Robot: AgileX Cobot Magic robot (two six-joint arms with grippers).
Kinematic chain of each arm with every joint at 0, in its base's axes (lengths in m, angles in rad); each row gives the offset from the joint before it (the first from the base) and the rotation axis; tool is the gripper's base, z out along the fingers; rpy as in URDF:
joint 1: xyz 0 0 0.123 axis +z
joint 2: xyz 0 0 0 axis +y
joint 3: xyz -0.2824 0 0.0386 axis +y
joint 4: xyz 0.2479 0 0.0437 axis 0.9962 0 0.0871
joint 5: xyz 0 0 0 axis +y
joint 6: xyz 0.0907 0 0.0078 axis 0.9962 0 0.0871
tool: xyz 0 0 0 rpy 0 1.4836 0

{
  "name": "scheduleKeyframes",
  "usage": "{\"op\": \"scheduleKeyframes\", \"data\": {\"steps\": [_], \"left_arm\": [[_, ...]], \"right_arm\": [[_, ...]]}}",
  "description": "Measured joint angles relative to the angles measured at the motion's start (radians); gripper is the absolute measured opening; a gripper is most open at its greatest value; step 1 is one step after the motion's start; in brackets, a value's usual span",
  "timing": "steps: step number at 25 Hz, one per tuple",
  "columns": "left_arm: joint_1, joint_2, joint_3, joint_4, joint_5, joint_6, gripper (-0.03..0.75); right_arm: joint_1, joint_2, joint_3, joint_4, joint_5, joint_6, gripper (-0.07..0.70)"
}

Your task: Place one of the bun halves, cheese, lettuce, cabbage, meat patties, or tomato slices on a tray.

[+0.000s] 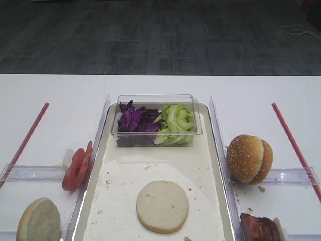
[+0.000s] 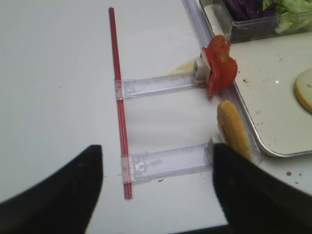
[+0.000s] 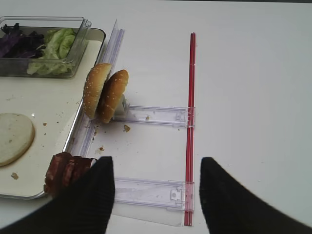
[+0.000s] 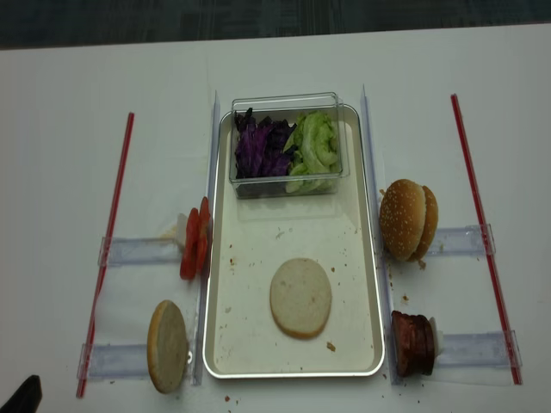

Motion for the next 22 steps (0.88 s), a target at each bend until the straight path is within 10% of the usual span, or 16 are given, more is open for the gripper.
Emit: {"op": "scheduleKeyframes", "data": {"steps": [5,15,22], "left_arm": [[0.000,0.000,0.000,0.000,0.000,0.000,0.589],[0.008,0.000,0.000,0.000,0.000,0.000,0.591],[0.133,0.000,0.000,0.000,0.000,0.000,0.565]], "right_arm": [[0.000,0.000,0.000,0.000,0.000,0.000,0.405],[0.000,0.000,0.000,0.000,0.000,0.000,0.405],[0.000,0.000,0.000,0.000,0.000,0.000,0.405]]}}
